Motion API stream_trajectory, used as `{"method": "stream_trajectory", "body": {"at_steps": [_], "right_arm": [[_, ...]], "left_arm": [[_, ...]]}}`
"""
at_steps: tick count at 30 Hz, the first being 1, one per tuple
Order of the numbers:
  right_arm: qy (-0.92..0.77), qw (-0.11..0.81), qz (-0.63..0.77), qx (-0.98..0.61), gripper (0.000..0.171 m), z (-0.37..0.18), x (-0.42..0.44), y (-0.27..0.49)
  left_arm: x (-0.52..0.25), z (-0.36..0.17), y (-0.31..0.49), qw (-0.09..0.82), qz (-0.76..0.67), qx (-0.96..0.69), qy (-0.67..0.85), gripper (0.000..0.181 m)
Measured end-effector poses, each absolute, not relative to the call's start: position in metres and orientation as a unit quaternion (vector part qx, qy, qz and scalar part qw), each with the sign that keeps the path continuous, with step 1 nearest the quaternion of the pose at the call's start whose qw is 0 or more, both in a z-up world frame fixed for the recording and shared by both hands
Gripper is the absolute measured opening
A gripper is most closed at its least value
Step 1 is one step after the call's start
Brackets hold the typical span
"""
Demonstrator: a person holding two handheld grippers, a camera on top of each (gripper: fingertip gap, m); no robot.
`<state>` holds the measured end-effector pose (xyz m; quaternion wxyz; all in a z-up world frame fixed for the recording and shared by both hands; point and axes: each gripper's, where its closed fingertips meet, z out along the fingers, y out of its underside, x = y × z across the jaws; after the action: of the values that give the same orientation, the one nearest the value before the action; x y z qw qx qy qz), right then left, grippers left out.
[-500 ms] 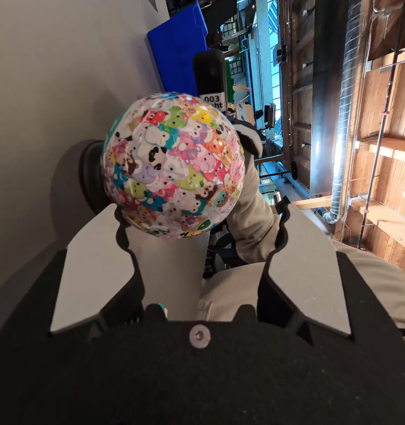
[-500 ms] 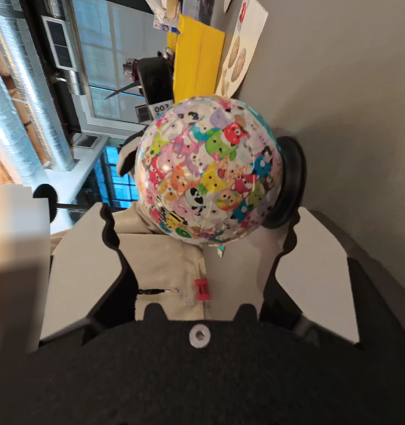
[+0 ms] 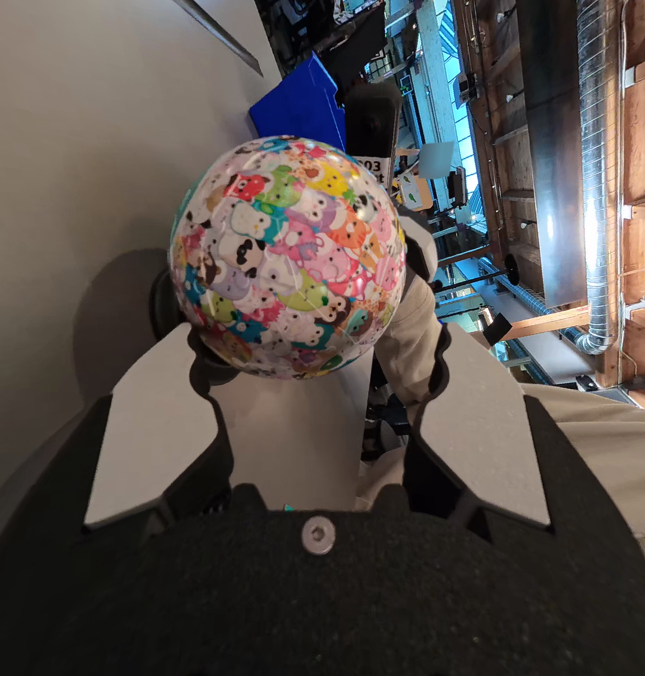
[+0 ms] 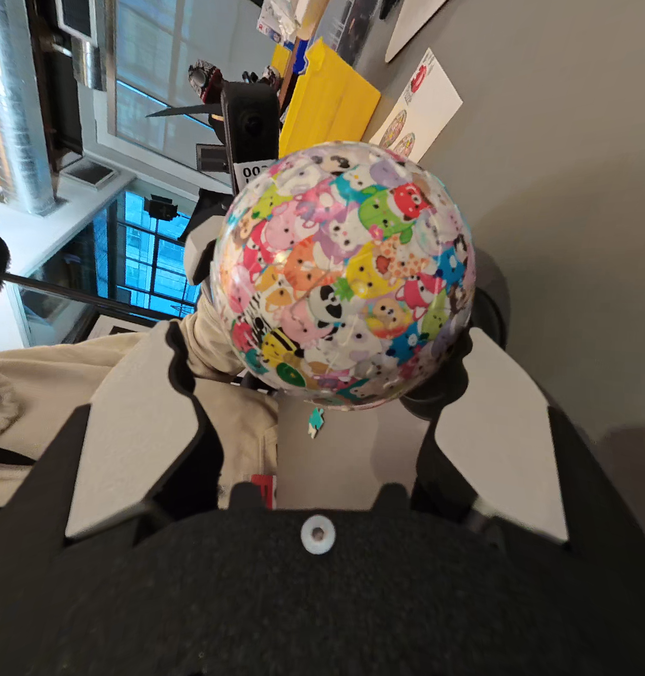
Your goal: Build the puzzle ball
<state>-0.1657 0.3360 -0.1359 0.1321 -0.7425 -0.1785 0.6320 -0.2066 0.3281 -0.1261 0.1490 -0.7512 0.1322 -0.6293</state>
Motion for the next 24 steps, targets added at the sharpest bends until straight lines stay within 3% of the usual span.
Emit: {"method": "stream_trajectory", "body": {"at_steps": [6,12,16,21,24], "right_arm": [[-0.177,0.148,0.653,-0.721,0.132,-0.145,-0.163,0.34],[-0.158,0.152,0.667,-0.712,0.113,-0.15,-0.151,0.343],[-0.158,0.129,0.652,-0.731,0.112,-0.152,-0.15,0.342],[-0.159,0.122,0.645,-0.738,0.123,-0.148,-0.155,0.344],[-0.173,0.146,0.643,-0.731,0.118,-0.146,-0.157,0.348]], "left_arm": [[-0.208,-0.131,0.327,0.149,-0.638,-0.742,0.14,0.108],[-0.213,-0.142,0.324,0.151,-0.622,-0.752,0.157,0.099],[-0.211,-0.148,0.328,0.139,-0.628,-0.752,0.143,0.095],[-0.205,-0.143,0.331,0.133,-0.633,-0.751,0.136,0.096],[-0.207,-0.141,0.335,0.15,-0.623,-0.755,0.141,0.093]]}}
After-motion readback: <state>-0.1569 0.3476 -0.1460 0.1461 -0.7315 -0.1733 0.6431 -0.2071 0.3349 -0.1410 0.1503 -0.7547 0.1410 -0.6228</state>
